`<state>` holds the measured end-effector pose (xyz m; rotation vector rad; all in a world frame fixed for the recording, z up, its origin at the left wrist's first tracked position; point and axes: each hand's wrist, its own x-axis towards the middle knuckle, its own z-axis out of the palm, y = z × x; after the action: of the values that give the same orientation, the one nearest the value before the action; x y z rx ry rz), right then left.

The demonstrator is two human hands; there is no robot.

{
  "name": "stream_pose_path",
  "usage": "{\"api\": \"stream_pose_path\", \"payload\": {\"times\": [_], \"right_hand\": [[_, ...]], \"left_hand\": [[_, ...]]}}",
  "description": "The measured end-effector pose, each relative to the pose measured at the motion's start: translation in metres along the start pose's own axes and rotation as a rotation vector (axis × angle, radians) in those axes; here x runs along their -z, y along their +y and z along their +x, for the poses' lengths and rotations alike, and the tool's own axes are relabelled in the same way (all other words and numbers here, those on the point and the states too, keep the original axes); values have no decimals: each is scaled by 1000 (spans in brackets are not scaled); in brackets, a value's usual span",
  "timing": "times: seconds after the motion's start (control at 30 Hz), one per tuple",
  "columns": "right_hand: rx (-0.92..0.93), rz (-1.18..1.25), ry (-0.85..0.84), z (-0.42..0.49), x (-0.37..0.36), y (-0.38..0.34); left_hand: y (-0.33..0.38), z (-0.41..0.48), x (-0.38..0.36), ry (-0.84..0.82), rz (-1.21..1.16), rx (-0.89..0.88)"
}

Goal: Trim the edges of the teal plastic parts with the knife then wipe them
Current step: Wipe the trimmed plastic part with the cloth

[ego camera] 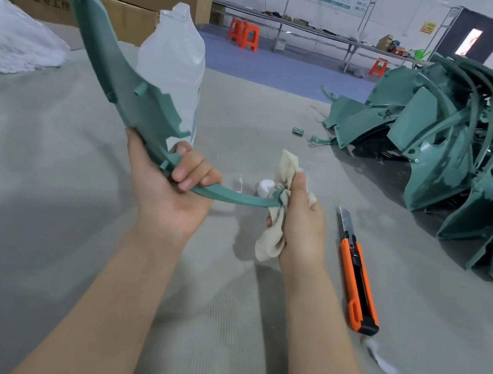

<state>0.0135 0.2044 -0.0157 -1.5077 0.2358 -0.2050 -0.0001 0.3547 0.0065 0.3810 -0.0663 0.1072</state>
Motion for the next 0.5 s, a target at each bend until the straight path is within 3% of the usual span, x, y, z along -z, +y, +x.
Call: {"api": "stream_pose_path", "payload": {"times": [0.1,0.2,0.3,0.37,0.5], "right_hand": [[-18,17,-62,1,8,-1],[-94,204,-106,6,14,-4],[-74,259,89,13,24,-6],[-15,343,193,17,30,-6],[80,477,345,23,38,-6]], "left_hand": [[-1,2,4,-76,37,11],[3,6,12,-190,146,70],[2,14,10,-76,492,203],[6,15,9,25,521,369],[28,0,15,-158,538,557]]}}
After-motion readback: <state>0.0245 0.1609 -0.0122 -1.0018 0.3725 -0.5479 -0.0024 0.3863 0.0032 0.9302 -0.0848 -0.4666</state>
